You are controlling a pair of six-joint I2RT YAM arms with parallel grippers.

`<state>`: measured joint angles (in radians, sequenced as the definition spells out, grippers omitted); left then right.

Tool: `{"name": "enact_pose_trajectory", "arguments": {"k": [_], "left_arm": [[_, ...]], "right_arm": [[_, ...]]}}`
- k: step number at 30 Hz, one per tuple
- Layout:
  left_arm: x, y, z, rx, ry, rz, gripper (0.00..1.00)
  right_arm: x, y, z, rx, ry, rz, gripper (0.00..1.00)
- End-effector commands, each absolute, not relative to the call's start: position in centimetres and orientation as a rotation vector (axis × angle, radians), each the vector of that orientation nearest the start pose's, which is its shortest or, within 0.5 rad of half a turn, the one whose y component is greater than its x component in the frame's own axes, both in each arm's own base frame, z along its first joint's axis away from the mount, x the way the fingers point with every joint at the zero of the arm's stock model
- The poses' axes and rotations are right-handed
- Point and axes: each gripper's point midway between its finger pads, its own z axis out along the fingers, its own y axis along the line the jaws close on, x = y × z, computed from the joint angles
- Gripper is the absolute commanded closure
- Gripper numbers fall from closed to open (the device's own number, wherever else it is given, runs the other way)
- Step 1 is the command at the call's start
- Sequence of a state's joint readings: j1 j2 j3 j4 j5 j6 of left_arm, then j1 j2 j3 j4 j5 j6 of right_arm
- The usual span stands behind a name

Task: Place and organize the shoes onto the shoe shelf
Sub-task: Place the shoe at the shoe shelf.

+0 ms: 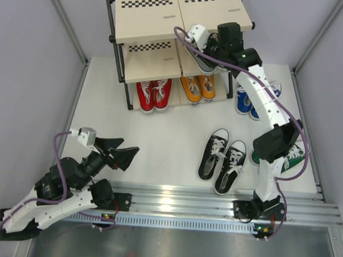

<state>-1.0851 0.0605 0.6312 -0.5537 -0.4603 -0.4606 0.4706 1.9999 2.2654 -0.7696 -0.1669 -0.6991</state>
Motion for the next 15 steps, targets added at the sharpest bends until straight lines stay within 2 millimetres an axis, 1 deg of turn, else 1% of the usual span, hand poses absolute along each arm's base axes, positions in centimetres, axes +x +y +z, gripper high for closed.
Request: {"name": "enact_pose_trajectory", "arguments": {"k": [1,4,5,8,12,15], "left_arm": [[13.3,-12.1,27.8,0.144,1.606,-0.851,0.06],[13.3,-12.2,27.8,0.145,1.608,-0.85,0.06],[13.3,-12.2,27.9,0.146,1.606,-0.852,0.06],[13.3,-12.1,27.9,0.146,1.605,-0.852,0.06],[13.3,-12.2,27.9,0.146,1.605,-0.852,0.06],[13.3,-12.2,27.9,0.148,1.606,-0.852,0.06]], "right_arm": [[49.2,25.2,36.8,-1.152,1.574,0.042,0.68],[48.5,25.6,37.4,-1.163,1.552,0.076,0.67],[48.2,25.5,37.9,-1.158,1.544,0.082,0.68],[47.8,25.6,38.4,-1.156,1.531,0.101,0.68],[47.4,25.9,38.2,-1.168,1.534,0.113,0.71],[47.1,25.9,38.3,-1.173,1.534,0.119,0.68]]}}
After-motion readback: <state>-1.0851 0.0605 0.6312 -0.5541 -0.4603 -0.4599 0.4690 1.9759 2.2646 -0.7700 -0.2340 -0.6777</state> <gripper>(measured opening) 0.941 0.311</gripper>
